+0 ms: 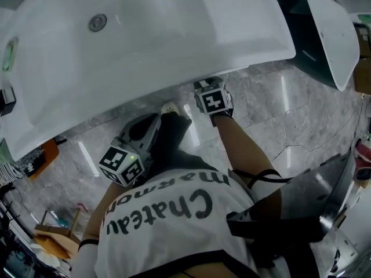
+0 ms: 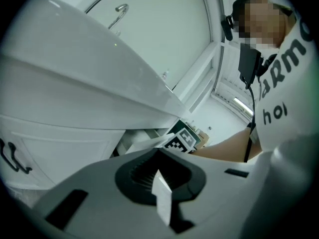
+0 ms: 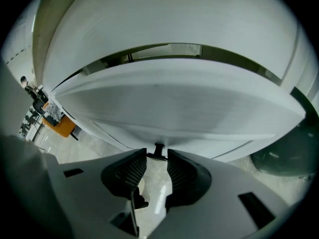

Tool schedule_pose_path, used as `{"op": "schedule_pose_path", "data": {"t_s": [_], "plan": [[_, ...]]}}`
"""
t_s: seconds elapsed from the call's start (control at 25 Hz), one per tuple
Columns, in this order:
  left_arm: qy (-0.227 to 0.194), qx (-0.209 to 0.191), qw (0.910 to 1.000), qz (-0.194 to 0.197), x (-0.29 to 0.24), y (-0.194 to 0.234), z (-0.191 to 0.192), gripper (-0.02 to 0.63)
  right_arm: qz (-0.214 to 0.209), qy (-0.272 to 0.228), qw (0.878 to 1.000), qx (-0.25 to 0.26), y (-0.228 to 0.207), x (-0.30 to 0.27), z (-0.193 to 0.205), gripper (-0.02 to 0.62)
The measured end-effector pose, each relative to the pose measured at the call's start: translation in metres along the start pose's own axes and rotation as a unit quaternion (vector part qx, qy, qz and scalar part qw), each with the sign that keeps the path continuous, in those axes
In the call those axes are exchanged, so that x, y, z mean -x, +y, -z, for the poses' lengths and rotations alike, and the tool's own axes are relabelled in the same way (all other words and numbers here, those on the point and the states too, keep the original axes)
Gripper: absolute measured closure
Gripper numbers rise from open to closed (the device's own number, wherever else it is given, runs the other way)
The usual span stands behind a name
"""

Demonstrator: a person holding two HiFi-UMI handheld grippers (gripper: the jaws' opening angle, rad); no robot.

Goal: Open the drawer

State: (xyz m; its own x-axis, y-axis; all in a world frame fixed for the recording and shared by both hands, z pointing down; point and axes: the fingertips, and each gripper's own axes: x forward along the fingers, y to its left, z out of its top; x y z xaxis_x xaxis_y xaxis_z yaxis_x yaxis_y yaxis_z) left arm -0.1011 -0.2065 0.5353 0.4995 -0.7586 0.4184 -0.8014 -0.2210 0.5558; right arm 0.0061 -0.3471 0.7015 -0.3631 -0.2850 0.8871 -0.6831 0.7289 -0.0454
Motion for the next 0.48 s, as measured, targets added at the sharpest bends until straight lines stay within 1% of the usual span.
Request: {"op": "schedule_pose_path", "data": {"t_s": [0.12,0.28,0.48], "plan": [[0.013,0.001,0.9999,0.011,0.001,-0.008,0.009,0.598,-0.004,0.010,1.000,-0.003,0.005,0.005,0.016,0.459],[0.022,0.000,0.9996,0.019,0.001,-0.017,0.019,0.598,0.000,0.008,1.000,0.011,0.006,0.009,0.026,0.459],[0.025,0.000,0.9994,0.024,0.004,-0.031,0.027,0.598,-0.020,0.019,1.000,-0.005,0.013,0.017,0.047,0.457]]}}
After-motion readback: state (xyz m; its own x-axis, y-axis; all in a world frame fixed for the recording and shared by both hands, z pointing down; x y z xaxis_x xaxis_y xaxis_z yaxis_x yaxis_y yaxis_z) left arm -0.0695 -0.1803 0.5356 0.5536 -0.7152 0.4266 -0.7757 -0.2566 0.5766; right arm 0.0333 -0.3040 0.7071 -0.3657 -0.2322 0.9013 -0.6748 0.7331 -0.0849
